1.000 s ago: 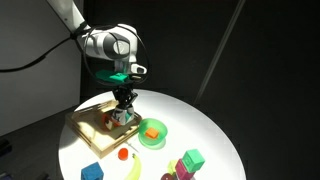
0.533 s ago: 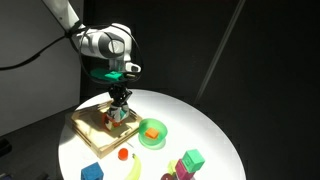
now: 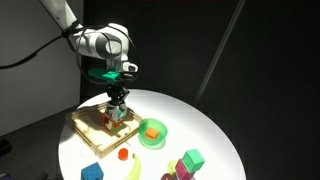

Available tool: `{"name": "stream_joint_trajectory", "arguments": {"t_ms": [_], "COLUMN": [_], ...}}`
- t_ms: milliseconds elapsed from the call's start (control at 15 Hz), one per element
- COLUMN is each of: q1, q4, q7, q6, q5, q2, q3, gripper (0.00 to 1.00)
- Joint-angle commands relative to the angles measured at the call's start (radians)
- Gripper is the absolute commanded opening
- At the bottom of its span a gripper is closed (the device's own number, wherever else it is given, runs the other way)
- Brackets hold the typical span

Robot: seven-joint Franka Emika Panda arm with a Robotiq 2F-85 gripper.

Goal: Move the orange and white blocks onto the tray

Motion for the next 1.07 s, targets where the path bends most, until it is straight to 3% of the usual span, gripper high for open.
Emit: {"name": "stream_joint_trajectory", "arguments": {"t_ms": [0,1000], "q1": [-0.006,-0.009], "q4": [-0.035,-0.016], "q7": [0.011,0.03], "q6": [0.021,0.036], "q5": [0.034,0.058], "q2": [-0.034,-0.005], "q3": [0.016,0.011], "gripper": [0.06,0.06]}}
